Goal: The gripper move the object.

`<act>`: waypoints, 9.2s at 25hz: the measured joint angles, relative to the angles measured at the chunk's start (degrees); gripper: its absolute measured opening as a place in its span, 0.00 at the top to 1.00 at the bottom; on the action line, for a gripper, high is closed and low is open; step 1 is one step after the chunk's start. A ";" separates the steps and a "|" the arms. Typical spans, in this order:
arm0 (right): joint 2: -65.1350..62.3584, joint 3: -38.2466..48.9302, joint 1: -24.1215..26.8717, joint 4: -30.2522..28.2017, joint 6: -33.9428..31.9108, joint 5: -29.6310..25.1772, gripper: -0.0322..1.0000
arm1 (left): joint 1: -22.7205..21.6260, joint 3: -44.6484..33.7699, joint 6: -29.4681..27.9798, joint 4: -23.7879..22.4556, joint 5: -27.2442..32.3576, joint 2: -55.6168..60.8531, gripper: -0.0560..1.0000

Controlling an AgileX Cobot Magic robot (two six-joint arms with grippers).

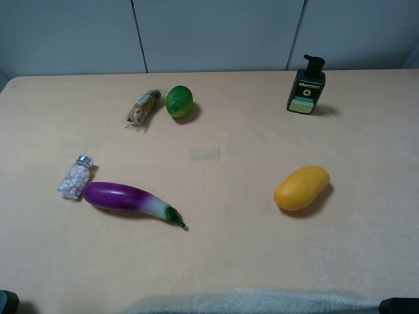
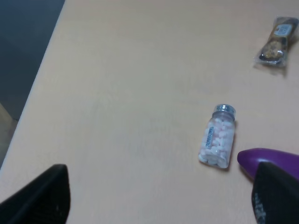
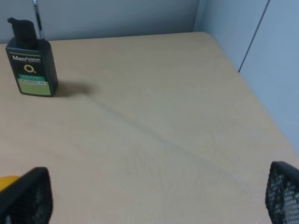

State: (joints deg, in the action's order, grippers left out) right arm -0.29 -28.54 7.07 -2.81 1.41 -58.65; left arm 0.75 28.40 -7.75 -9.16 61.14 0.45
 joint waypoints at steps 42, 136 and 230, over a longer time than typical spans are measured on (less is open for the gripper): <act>73.13 -37.78 -7.62 16.86 22.79 10.44 0.30 | 0.00 0.00 0.00 -0.05 0.00 0.00 0.14; 129.90 -75.03 -19.48 5.70 48.12 -1.45 0.30 | 0.00 0.00 0.00 -0.05 0.00 0.00 0.14; 101.06 -74.45 -10.14 4.21 -5.10 -11.85 0.68 | 0.00 0.00 0.00 -0.05 0.00 0.00 0.15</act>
State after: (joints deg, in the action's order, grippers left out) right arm 100.77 -102.99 -3.07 1.40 -3.70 -70.50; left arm 0.75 28.40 -7.75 -9.21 61.14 0.45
